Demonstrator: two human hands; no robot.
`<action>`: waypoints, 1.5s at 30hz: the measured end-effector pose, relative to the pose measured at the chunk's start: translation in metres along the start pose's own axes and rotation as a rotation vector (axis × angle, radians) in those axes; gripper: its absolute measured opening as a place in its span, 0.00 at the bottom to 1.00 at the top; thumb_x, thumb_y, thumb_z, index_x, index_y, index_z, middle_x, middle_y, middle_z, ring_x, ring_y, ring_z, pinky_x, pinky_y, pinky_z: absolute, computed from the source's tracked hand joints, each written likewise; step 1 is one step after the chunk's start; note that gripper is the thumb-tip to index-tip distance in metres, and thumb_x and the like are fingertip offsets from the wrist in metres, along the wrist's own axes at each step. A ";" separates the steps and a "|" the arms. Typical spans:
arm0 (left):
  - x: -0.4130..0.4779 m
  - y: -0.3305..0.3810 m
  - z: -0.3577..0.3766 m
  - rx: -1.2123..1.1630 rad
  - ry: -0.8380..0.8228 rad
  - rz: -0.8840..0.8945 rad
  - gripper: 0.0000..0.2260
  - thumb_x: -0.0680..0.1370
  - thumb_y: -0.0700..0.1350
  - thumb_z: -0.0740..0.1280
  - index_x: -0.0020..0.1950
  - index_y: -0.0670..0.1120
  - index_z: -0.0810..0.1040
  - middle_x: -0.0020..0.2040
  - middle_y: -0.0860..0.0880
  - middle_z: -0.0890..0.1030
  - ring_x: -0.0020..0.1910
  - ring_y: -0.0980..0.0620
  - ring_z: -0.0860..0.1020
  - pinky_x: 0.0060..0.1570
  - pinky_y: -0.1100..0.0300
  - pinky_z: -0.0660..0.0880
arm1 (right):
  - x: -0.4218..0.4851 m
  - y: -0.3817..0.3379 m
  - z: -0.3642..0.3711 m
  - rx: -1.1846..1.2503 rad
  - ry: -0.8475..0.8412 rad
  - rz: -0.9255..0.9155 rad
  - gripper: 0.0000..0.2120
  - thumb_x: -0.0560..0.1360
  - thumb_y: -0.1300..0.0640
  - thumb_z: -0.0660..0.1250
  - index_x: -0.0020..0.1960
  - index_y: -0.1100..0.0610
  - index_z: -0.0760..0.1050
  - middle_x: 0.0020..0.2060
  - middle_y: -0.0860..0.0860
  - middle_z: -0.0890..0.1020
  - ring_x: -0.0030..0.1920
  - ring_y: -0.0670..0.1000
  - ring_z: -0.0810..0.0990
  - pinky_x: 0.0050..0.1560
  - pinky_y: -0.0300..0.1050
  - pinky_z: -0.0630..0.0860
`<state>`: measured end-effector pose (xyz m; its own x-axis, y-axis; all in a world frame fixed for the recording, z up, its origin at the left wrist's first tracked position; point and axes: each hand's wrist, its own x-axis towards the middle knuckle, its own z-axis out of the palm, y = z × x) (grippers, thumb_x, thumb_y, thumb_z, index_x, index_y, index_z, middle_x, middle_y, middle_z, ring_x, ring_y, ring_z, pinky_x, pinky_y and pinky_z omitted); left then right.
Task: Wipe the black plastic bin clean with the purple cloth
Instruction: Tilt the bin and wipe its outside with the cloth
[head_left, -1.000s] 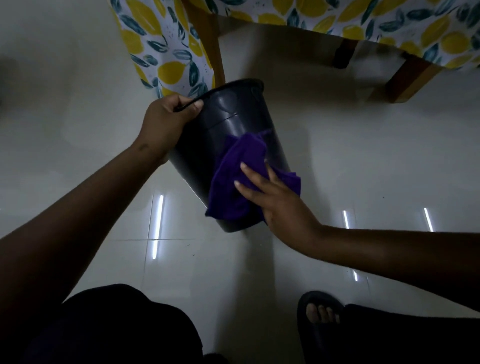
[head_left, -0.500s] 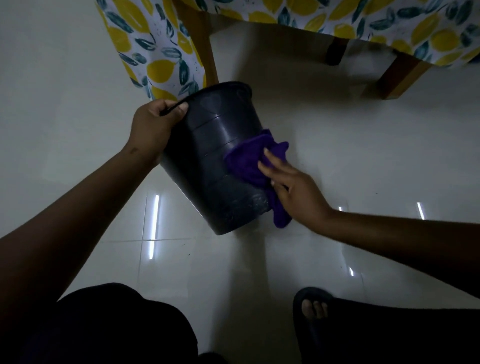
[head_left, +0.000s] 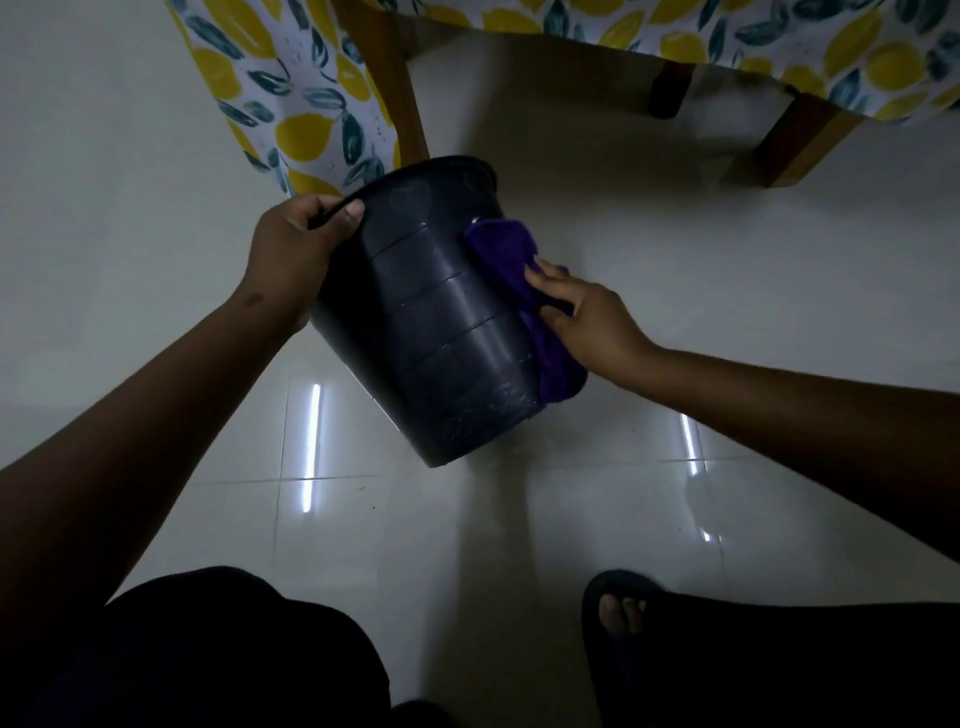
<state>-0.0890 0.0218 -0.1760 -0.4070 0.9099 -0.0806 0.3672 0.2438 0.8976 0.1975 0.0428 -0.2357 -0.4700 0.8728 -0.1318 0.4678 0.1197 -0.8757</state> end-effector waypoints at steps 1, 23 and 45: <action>0.000 -0.002 0.001 -0.009 0.009 0.000 0.07 0.77 0.50 0.69 0.48 0.47 0.82 0.41 0.53 0.82 0.42 0.59 0.79 0.47 0.64 0.76 | -0.005 0.003 0.001 0.007 0.001 0.025 0.24 0.76 0.68 0.61 0.70 0.54 0.66 0.72 0.51 0.65 0.71 0.43 0.61 0.73 0.35 0.53; 0.001 -0.008 -0.002 0.034 -0.022 0.005 0.08 0.78 0.51 0.68 0.50 0.48 0.82 0.44 0.49 0.82 0.43 0.57 0.79 0.43 0.63 0.75 | -0.023 0.001 0.012 -0.116 -0.099 -0.330 0.24 0.76 0.68 0.61 0.70 0.55 0.66 0.73 0.52 0.64 0.74 0.51 0.60 0.74 0.46 0.56; -0.008 0.003 -0.005 -0.026 -0.123 -0.055 0.07 0.79 0.45 0.67 0.41 0.49 0.77 0.30 0.58 0.80 0.29 0.65 0.76 0.27 0.73 0.69 | 0.032 -0.030 0.010 -0.238 -0.072 -0.424 0.24 0.76 0.69 0.59 0.69 0.53 0.68 0.72 0.53 0.65 0.74 0.55 0.60 0.75 0.44 0.54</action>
<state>-0.0883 0.0138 -0.1703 -0.3197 0.9300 -0.1816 0.3249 0.2876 0.9009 0.1610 0.0624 -0.2181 -0.7030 0.6895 0.1743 0.3779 0.5697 -0.7298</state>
